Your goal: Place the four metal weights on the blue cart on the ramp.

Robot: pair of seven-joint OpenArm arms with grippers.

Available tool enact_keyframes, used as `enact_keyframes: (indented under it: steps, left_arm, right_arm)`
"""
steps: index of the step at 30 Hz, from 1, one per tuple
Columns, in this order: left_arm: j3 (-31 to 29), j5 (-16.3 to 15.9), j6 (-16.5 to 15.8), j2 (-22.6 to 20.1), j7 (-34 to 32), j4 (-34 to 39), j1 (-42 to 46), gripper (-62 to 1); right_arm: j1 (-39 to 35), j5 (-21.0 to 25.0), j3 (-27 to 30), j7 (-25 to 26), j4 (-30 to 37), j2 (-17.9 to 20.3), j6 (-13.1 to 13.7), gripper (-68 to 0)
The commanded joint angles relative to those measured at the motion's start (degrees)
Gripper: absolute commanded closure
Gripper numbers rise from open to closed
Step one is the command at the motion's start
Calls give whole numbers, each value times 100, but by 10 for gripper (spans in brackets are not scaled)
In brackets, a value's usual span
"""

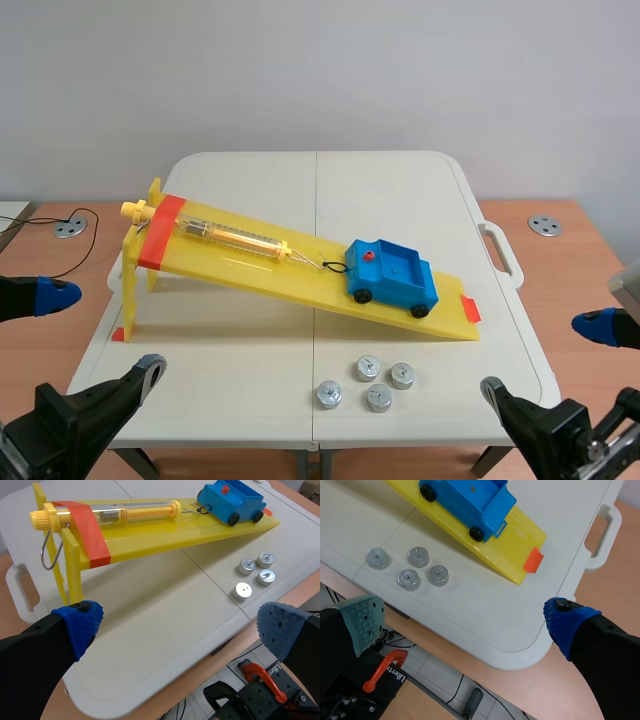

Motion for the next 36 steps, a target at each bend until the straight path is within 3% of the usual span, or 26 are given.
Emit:
enact_keyframes:
  steps: [1, 23, 36]
  left_arm:
    - [-96, -459, -120, -81, -872, 437, 125, -623]
    - [-96, -459, -120, -79, -870, 437, 125, -623]
    - [-96, -459, -122, -61, -647, 437, 125, -623]
  right_arm:
    - [20, 337, 221, 682, 474, 251, -175, -661]
    - [20, 337, 221, 675, 474, 249, -175, -661]
    - [26, 337, 219, 391, 474, 170, -175, -661]
